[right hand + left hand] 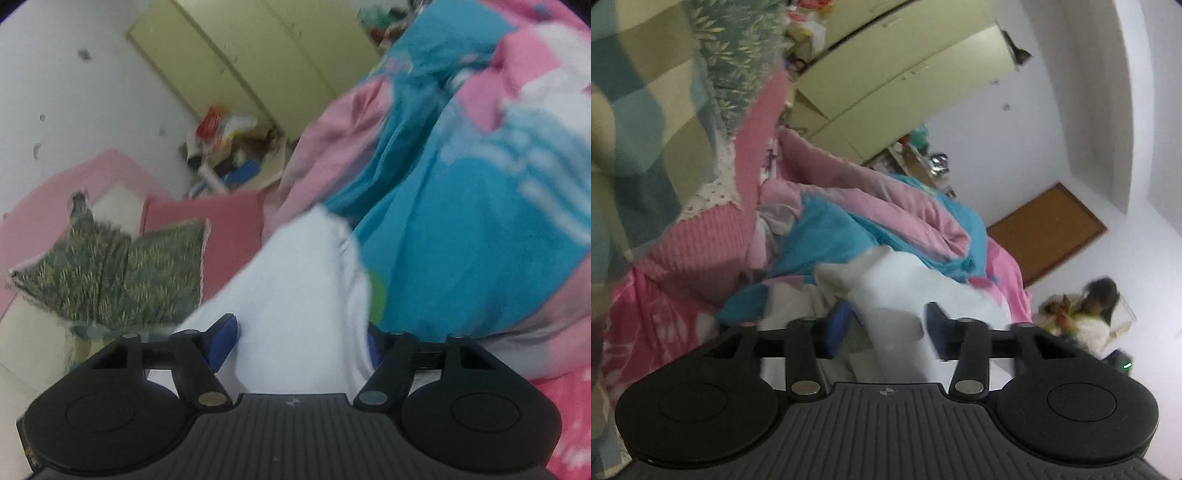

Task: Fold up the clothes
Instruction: 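Lift the folded sweatshirt with both grippers and carry it to the other bed, then lower the sweatshirt onto the clothes pile and open both grippers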

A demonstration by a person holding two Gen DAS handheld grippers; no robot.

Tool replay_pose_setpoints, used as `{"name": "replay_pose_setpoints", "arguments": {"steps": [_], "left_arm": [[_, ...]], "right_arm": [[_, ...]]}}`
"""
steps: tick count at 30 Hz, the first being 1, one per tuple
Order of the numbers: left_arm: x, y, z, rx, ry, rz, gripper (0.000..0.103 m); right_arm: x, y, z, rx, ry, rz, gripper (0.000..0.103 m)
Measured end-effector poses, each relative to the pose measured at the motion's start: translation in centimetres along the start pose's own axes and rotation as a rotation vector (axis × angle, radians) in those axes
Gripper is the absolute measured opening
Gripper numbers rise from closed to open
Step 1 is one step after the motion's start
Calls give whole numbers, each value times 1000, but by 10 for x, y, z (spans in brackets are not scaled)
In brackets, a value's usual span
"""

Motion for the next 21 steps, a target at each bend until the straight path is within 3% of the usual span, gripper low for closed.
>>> {"name": "replay_pose_setpoints", "arguments": {"steps": [2, 3, 5, 7, 10, 11, 13, 14, 16, 18, 21], "left_arm": [[-10, -5, -1, 6, -10, 32, 59], [-12, -5, 4, 28, 24, 12, 58], [-1, 4, 11, 64, 73, -118, 52], [19, 19, -5, -17, 67, -273, 51], [39, 31, -57, -234, -52, -452, 58], [30, 29, -76, -296, -106, -436, 58], [-14, 12, -97, -376, -160, -256, 57], [-38, -1, -96, -415, -141, -155, 55], [-76, -27, -57, -362, -48, -32, 43], [-88, -37, -19, -290, -15, -38, 30], [-85, -37, -6, -348, 18, -72, 30]], "right_arm": [[32, 15, 1, -20, 17, -93, 99], [47, 22, 0, -26, 27, -148, 101], [50, 23, -7, -28, -33, -129, 101], [47, 19, -11, -2, -94, -131, 97], [55, 14, 3, 62, -65, -202, 96], [53, 12, 8, 83, -48, -203, 96], [42, 7, 17, 115, -25, -175, 96], [32, 2, 17, 124, -44, -149, 95], [4, -12, 5, 153, -141, -94, 94], [-24, -32, -18, 188, -272, -42, 101], [-34, -52, -52, -72, -137, -36, 101]]}}
Point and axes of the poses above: each gripper's, at about its wrist camera, not at the fingertips, and x roughly against the way its jaws point, z to its left, y to its top, the point moved 10 cm from there along -x, roughly the way its jaws point, and after that the axes turned 3 degrees about -x, right-handed, at the moved point
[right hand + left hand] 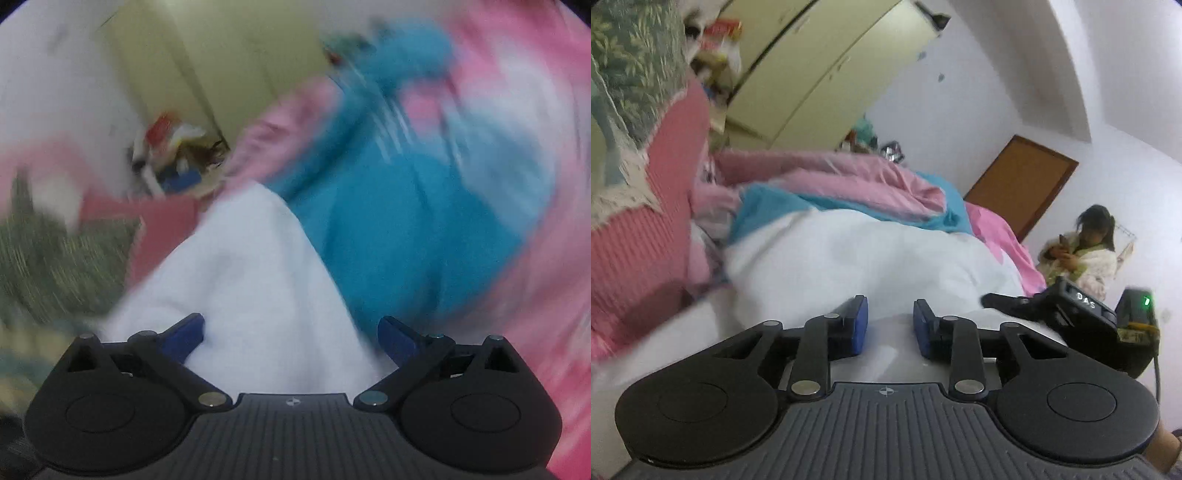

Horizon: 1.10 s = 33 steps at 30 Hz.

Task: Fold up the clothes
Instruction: 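Lower the sweatshirt onto the clothes pile and open both grippers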

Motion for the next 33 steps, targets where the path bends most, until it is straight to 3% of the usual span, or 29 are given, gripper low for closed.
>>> {"name": "replay_pose_setpoints", "arguments": {"steps": [2, 4, 6, 8, 11, 12, 14, 17, 19, 20, 23, 25, 27, 29, 33], "left_arm": [[-1, 5, -2, -39, 9, 36, 30], [6, 22, -6, -69, 33, 54, 30], [24, 38, -16, -109, 44, -12, 34], [35, 41, -35, -140, -2, -65, 34], [9, 16, -52, -216, -38, -4, 35], [-1, -1, -50, -261, -31, 32, 35], [-10, -22, -43, -290, -50, 27, 36], [-7, -26, -49, -368, -44, 20, 36], [-5, -22, -54, -392, -46, 50, 36], [-2, -17, -56, -406, -37, 65, 35], [23, -1, -76, -492, -56, -24, 33], [20, -14, -81, -520, -85, 34, 33], [6, -33, -70, -513, -95, 83, 35], [-3, -40, -65, -498, -94, 99, 35], [1, -24, -72, -514, -89, 154, 35]], "right_arm": [[5, -7, -5, -20, 34, -37, 101], [20, -5, 2, 35, -25, -67, 101], [44, 3, 13, 95, -99, -95, 99], [69, 13, 31, 196, -162, -149, 98], [83, 18, 61, 351, -160, -195, 98], [76, 13, 60, 384, -201, -171, 98], [46, -2, 37, 420, -352, -84, 100], [38, -19, 1, 251, -321, -86, 101], [49, -24, -5, 213, -290, -97, 101], [55, -26, -4, 237, -307, -106, 101], [83, -25, 14, 292, -316, -157, 101], [95, -17, 33, 383, -270, -216, 101], [85, -21, 38, 488, -310, -203, 101], [58, -38, 23, 545, -390, -114, 101], [64, -42, -7, 325, -322, -89, 101]]}}
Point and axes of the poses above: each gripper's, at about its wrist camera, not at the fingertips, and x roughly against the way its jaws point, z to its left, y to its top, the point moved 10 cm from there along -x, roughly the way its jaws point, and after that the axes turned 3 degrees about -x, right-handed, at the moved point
